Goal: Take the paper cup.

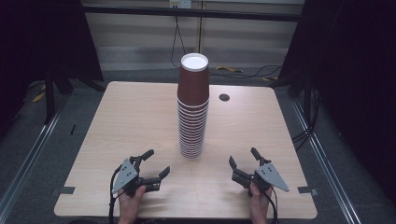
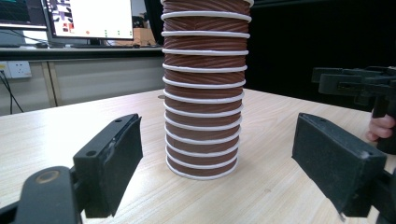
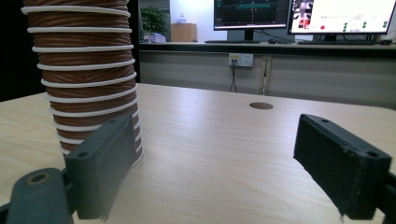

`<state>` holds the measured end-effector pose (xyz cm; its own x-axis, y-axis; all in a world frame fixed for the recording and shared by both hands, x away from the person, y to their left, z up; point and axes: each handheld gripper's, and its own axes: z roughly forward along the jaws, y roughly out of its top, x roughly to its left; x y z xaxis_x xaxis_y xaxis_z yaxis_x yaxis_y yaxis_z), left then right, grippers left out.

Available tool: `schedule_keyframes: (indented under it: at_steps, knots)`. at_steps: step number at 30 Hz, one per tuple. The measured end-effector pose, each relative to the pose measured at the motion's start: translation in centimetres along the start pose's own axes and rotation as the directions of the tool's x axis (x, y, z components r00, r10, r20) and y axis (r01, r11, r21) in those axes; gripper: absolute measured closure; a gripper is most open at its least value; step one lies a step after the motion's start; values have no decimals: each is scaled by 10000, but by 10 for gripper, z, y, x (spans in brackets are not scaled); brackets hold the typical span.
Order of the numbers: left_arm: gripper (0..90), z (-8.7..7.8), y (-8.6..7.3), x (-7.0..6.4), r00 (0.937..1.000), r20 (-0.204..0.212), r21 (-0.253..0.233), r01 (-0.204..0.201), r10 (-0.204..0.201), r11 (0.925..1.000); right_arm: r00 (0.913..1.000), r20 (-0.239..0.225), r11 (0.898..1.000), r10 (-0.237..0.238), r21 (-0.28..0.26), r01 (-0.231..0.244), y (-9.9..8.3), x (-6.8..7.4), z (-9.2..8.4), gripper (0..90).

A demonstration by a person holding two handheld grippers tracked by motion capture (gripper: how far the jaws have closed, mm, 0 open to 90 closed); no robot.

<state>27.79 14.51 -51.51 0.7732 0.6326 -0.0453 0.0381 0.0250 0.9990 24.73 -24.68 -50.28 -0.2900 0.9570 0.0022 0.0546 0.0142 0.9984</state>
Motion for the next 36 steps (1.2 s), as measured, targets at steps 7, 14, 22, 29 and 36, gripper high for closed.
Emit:
schedule_keyframes:
  at_steps: [7,14,22,29,36]
  knots:
    - [158,1,0,1,9999,19,51,136,-136,9999,9996,88,9991,266,336,-269,1,-3,1,124]
    - [158,1,1,2,10000,-13,85,-82,82,9999,9980,-335,9971,531,565,-512,2,-3,2,130]
    - [158,0,0,1,10000,23,19,-64,64,10000,9957,-631,9928,681,1029,-614,4,1,6,133]
    - [158,1,1,3,9999,47,92,-153,153,9998,9876,-1371,9913,764,1167,-605,14,5,8,165]
    - [158,1,1,2,9998,64,110,-199,198,9997,9826,-1743,9931,645,1082,-460,24,7,11,166]
